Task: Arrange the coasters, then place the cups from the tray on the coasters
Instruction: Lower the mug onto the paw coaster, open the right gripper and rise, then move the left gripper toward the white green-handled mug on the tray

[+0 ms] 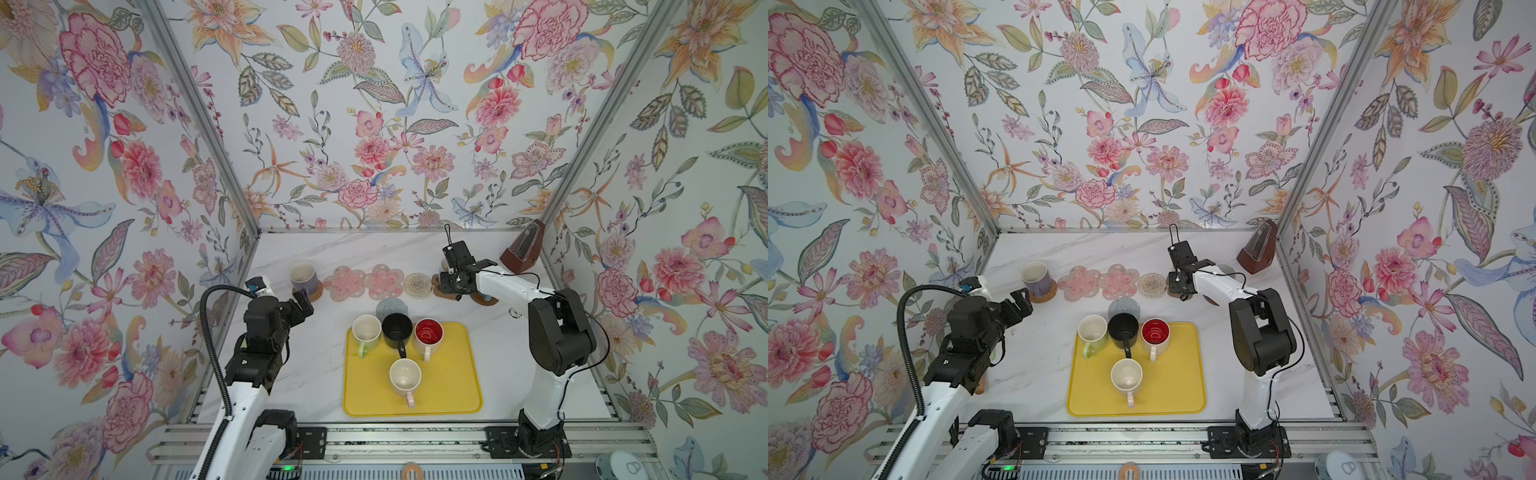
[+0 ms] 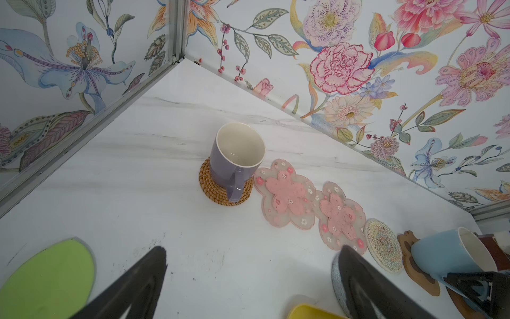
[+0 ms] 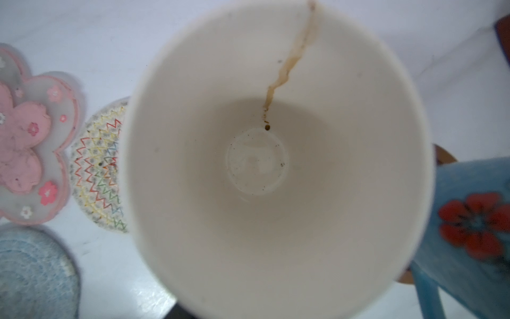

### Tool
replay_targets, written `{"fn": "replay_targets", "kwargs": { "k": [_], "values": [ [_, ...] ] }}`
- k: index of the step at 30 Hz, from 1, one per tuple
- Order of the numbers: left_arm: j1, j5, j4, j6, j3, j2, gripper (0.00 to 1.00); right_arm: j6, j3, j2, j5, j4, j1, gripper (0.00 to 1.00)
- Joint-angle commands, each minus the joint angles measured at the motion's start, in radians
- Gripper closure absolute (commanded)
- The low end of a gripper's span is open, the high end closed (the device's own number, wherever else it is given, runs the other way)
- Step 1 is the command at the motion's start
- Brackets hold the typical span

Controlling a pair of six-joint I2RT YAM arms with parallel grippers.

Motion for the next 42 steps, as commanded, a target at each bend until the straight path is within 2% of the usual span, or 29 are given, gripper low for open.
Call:
{"fn": "replay_targets", "kwargs": {
  "k": [1, 5, 10, 13, 16, 20, 24, 29, 35, 42],
  "values": [
    [0.005, 0.006, 0.015, 0.003, -0.007, 0.005, 0.01, 0.012, 0.009, -0.052, -0.002, 0.029, -0.005, 0.5],
    [0.004, 0.007, 0.016, 0.002, -0.008, 0.003, 0.01, 0.022, 0.002, -0.105, -0.002, 0.029, -0.004, 0.39],
    [0.004, 0.044, 0.038, 0.003, -0.017, 0.006, 0.01, 0.025, -0.03, -0.221, 0.019, 0.029, -0.001, 0.15],
    [0.004, 0.147, 0.087, 0.005, -0.016, 0.024, 0.01, 0.022, -0.07, -0.322, 0.047, 0.003, 0.005, 0.07],
    [0.005, 0.131, 0.127, -0.014, -0.015, 0.042, 0.01, 0.024, -0.13, -0.452, 0.066, -0.004, 0.012, 0.01],
    [0.004, 0.073, 0.194, -0.016, -0.01, 0.069, 0.01, 0.041, -0.204, -0.596, 0.085, 0.002, 0.019, 0.01],
    [0.005, -0.061, 0.193, -0.053, -0.002, 0.091, 0.01, 0.069, -0.232, -0.654, 0.128, -0.034, 0.024, 0.01],
    [0.004, -0.072, 0.18, -0.066, 0.007, 0.13, 0.02, 0.106, -0.261, -0.697, 0.207, -0.07, 0.06, 0.01],
    [0.004, 0.031, 0.201, -0.083, 0.018, 0.131, 0.02, 0.133, -0.284, -0.741, 0.237, -0.08, 0.094, 0.01],
    [0.003, 0.1, 0.183, -0.078, 0.03, 0.14, 0.02, 0.162, -0.286, -0.763, 0.272, -0.089, 0.121, 0.01]
  ]
}}
